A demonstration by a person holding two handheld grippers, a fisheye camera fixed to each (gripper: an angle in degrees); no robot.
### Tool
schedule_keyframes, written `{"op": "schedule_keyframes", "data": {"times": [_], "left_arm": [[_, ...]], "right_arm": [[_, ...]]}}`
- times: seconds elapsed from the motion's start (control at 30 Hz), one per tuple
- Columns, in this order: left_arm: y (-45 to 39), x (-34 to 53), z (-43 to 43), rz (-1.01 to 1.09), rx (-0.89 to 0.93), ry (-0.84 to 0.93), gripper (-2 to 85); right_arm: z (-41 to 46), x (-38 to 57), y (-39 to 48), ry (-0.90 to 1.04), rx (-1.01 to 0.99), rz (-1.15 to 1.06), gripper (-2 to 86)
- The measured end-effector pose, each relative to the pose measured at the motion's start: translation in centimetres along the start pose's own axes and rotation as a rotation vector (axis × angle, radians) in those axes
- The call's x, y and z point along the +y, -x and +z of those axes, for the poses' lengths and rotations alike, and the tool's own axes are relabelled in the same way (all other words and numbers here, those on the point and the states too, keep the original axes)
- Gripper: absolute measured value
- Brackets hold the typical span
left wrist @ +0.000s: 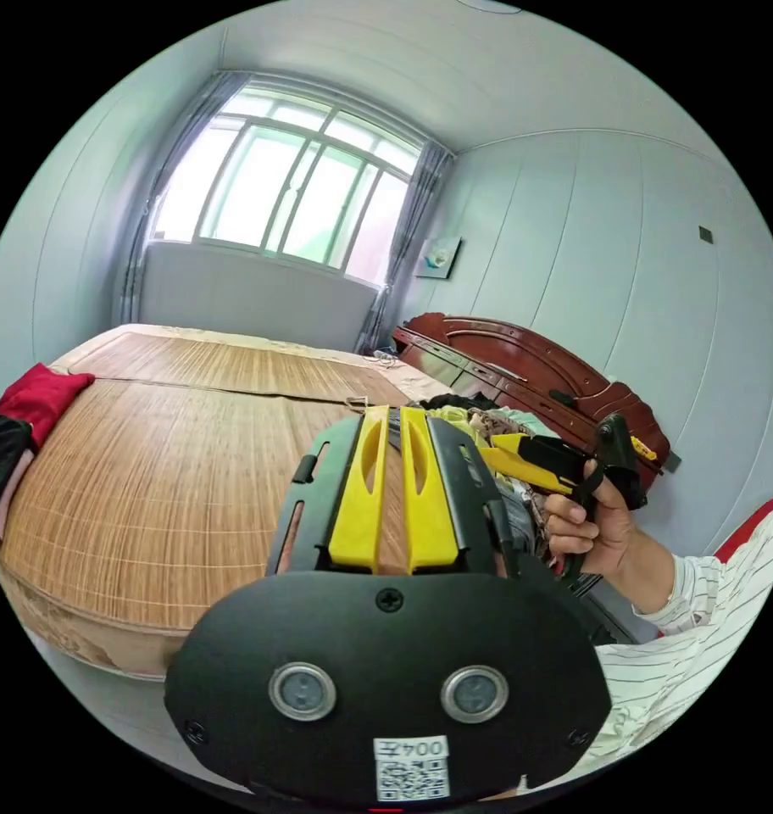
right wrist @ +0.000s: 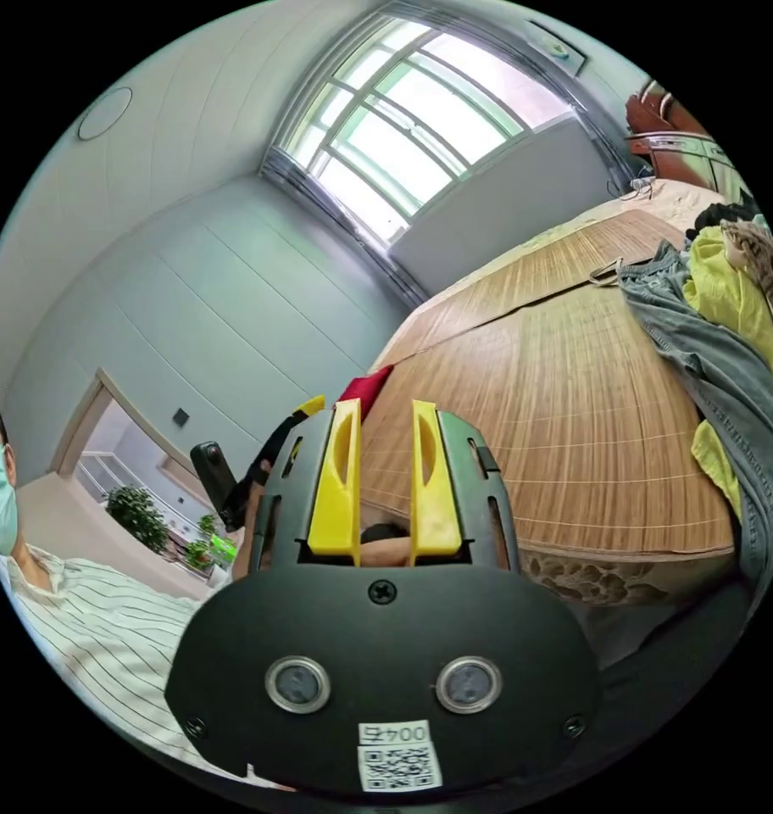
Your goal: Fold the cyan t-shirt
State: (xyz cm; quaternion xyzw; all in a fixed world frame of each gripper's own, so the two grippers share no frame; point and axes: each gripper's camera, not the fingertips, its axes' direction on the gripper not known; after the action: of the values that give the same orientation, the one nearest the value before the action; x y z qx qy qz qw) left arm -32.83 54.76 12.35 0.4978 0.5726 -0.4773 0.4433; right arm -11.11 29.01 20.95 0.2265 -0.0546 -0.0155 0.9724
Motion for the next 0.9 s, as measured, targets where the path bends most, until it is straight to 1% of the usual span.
{"op": "schedule_keyframes", "data": {"times": [0.03,0.1,0.17,0.23,0.27,0.33,0.37,0.4,0.43,0.47,0.5,0.53,0.57,0.63,0.77,0.9], "left_arm": [[-0.5,0.3,0.8,-0.002,0.012,-0.004,0.7],[-1.0,1.7,3.7,-0.053,0.124,0.013,0.7],[-0.3,2.9,6.0,-0.117,0.216,0.049,0.6],[0.8,4.2,8.0,-0.179,0.278,0.077,0.4],[1.4,5.0,9.0,-0.202,0.308,0.101,0.3],[2.2,6.2,10.1,-0.224,0.28,0.144,0.2],[2.8,6.9,10.6,-0.247,0.237,0.161,0.2],[3.4,7.7,11.2,-0.272,0.219,0.165,0.2],[3.6,8.0,11.5,-0.288,0.215,0.168,0.2],[4.1,8.8,12.2,-0.322,0.213,0.175,0.2],[4.5,9.4,13.1,-0.352,0.216,0.185,0.2],[4.7,9.7,13.6,-0.365,0.216,0.192,0.2],[5.0,10.2,14.6,-0.385,0.214,0.21,0.2],[5.4,10.7,16.1,-0.405,0.21,0.239,0.2],[6.6,11.1,19.3,-0.433,0.192,0.281,0.2],[7.9,11.0,21.9,-0.442,0.209,0.297,0.2]], "right_arm": [[-1.6,0.2,-0.8,-0.019,0.017,0.008,5.1],[-4.1,0.7,-1.9,-0.043,0.06,-0.04,0.9],[-6.5,1.2,-3.1,-0.05,0.152,-0.09,0.1],[-10.1,1.5,-5.6,-0.063,0.38,-0.124,0.0],[-11.3,1.4,-6.5,-0.081,0.457,-0.125,0.2],[-17.4,0.4,-10.8,-0.18,0.759,-0.142,1.5],[-19.1,0.0,-12.0,-0.208,0.843,-0.15,2.3],[-22.5,-1.0,-14.8,-0.241,1.005,-0.159,3.8],[-25.5,-2.3,-18.0,-0.216,1.135,-0.142,6.1],[-26.9,-3.0,-19.7,-0.18,1.18,-0.118,7.3],[-29.4,-4.3,-23.2,-0.091,1.234,-0.064,8.9],[-31.4,-5.1,-26.1,-0.023,1.269,-0.042,9.8],[-32.3,-5.3,-27.4,0.004,1.281,-0.037,10.0],[-35.1,-5.9,-31.9,0.123,1.291,-0.003,10.9],[-38.8,-6.2,-36.1,0.177,1.328,-0.017,10.2],[-43.1,-6.5,-40.7,0.255,1.307,-0.022,9.4]]}}
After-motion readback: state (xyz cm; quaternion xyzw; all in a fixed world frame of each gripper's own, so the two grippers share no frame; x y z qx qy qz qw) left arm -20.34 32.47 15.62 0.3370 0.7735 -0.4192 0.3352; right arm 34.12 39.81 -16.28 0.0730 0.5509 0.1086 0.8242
